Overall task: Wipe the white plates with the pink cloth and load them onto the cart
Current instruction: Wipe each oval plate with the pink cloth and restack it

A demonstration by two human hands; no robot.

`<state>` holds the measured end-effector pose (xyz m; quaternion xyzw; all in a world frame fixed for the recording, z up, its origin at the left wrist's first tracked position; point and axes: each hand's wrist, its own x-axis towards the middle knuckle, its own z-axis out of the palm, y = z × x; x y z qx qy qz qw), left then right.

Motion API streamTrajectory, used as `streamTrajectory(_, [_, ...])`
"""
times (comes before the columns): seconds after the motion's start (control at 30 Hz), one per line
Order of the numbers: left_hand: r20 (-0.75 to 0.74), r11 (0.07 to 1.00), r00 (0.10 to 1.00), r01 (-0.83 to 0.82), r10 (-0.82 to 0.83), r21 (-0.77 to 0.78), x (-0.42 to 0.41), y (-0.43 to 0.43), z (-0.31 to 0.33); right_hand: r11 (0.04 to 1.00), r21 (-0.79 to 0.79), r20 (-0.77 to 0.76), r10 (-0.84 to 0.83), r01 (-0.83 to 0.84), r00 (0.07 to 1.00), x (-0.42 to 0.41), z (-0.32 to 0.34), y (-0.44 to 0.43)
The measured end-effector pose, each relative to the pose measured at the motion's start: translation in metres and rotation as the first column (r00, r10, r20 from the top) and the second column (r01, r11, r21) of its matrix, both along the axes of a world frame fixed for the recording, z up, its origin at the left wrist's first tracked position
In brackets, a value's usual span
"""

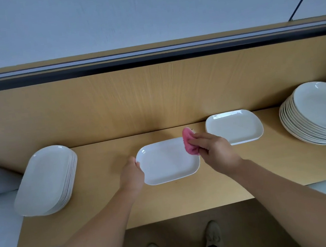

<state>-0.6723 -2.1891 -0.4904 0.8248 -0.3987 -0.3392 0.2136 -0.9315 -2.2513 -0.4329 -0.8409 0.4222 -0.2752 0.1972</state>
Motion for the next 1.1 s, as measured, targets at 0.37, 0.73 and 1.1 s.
streamTrajectory(0.37, [0.118, 0.999, 0.993, 0.011, -0.017, 0.051, -0.023, -0.008, -0.016, 0.994, -0.015, -0.044, 0.109, -0.110, 0.993, -0.033, -0.006, -0.010])
streamTrajectory(0.73, [0.253, 0.994, 0.966, 0.032, -0.058, 0.107, -0.022, -0.006, -0.015, 0.983, 0.023, -0.057, 0.181, -0.180, 0.982, -0.032, -0.017, -0.016])
streamTrajectory(1.1, [0.273, 0.895, 0.855, 0.398, -0.442, 0.201, 0.008, 0.006, 0.004, 0.974, 0.162, -0.110, 0.174, -0.155, 0.978, 0.019, -0.017, -0.012])
